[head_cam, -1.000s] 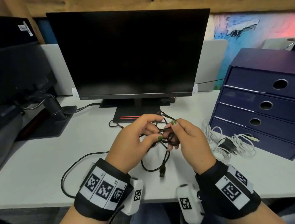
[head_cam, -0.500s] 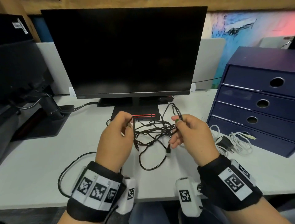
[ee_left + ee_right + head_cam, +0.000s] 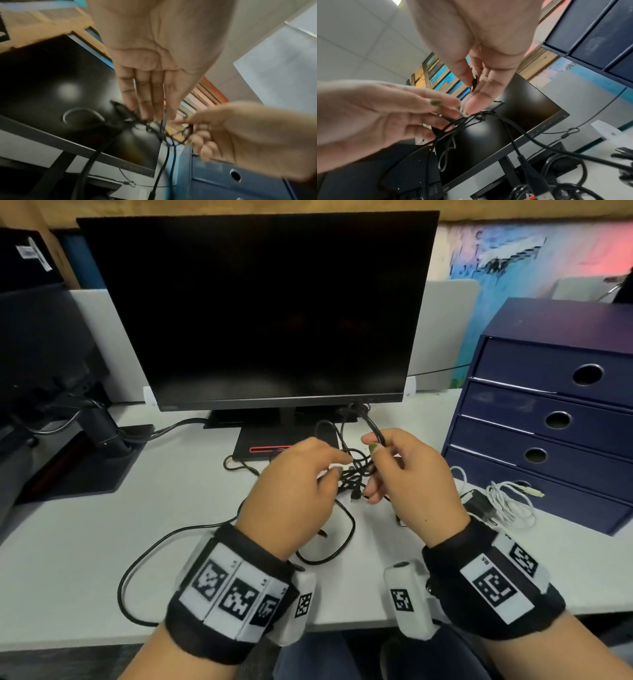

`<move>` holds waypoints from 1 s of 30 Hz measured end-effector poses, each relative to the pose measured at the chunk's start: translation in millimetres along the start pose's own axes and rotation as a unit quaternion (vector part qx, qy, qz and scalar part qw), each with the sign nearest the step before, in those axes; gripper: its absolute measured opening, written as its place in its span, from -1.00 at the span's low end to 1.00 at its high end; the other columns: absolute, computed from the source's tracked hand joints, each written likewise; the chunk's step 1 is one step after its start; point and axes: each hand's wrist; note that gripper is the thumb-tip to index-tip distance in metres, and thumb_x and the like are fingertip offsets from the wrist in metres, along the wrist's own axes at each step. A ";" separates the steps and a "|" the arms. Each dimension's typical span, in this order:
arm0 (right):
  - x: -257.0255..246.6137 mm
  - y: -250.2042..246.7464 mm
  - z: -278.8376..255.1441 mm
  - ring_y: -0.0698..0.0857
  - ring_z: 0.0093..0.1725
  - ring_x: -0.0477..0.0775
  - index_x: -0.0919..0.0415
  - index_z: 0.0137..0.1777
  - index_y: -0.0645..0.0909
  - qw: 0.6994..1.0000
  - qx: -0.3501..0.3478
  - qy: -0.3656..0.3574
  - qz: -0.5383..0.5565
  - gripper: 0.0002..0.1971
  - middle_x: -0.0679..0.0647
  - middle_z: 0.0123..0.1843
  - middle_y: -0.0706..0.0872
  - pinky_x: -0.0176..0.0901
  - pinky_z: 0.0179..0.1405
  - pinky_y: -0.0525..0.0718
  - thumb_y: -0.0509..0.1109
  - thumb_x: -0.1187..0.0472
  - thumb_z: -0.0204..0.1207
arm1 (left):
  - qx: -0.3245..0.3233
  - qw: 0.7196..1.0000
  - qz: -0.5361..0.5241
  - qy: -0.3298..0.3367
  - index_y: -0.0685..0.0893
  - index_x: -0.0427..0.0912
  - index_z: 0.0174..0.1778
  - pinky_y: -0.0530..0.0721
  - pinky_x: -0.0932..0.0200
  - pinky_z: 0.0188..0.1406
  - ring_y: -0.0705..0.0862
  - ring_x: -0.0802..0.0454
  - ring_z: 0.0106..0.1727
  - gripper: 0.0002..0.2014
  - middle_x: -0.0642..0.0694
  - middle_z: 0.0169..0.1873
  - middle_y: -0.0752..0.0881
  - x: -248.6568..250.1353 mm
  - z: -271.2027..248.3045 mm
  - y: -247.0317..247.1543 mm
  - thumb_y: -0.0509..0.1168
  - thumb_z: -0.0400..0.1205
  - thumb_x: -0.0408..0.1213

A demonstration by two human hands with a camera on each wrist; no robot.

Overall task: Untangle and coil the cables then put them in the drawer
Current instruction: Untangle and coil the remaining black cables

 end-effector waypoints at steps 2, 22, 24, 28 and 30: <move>-4.6 -1.1 -1.4 0.69 -0.51 -0.05 0.00 0.09 0.63 1.000 -0.003 -0.016 0.018 -0.79 0.12 -0.46 0.70 -0.35 -0.45 0.67 0.19 0.27 0.67 | -0.042 0.997 0.069 -0.010 0.67 0.10 0.28 0.50 0.23 0.16 0.61 0.14 0.13 -0.71 0.12 0.06 0.67 -3.8 3.2 12.3 0.27 0.66 -0.20; 40.3 -3.3 12.6 0.76 -0.48 0.17 0.14 0.44 0.43 0.987 -0.003 0.128 0.094 -0.62 0.20 -0.35 0.60 -0.02 -0.44 0.79 0.21 0.39 0.66 | 0.220 0.816 -0.496 -0.200 0.54 -0.19 -0.06 0.81 -0.02 -0.16 0.82 -0.17 -0.17 -0.84 -0.10 -0.39 0.75 -34.8 6.5 -39.5 0.07 0.76 -0.40; 39.8 -1.4 11.3 0.77 -0.47 0.11 0.10 0.47 0.42 0.987 -0.010 0.124 0.098 -0.60 0.23 -0.27 0.64 -0.12 -0.44 0.78 0.22 0.38 0.67 | 0.190 0.818 -0.509 -0.192 0.55 -0.18 -0.04 0.81 -0.03 -0.18 0.82 -0.18 -0.07 -0.87 -0.14 -0.31 0.78 -28.7 4.3 -37.4 0.12 0.74 -0.40; 37.5 0.0 9.3 0.79 -0.26 0.07 0.03 0.47 0.47 0.995 0.003 0.093 0.038 -0.55 0.18 0.01 0.64 -0.21 -0.25 0.79 0.21 0.41 0.65 | 0.133 0.831 -0.512 -0.171 0.59 -0.21 -0.05 0.78 0.04 -0.22 0.81 -0.12 0.01 -0.93 -0.13 -0.26 0.76 -21.6 0.3 -31.3 0.22 0.69 -0.40; 32.6 -0.5 6.4 0.74 -0.22 -0.04 -0.01 0.43 0.52 0.998 -0.001 0.065 0.012 -0.53 0.07 0.14 0.58 -0.34 -0.30 0.75 0.15 0.45 0.65 | 0.125 0.839 -0.502 -0.170 0.63 -0.22 -0.06 0.78 0.05 -0.22 0.81 -0.10 -0.01 -0.93 -0.10 -0.29 0.76 -19.7 -0.8 -27.1 0.26 0.66 -0.42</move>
Point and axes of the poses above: each hand's wrist, its own z-axis towards the middle knuckle, its own y-axis out of the palm, x = y × z
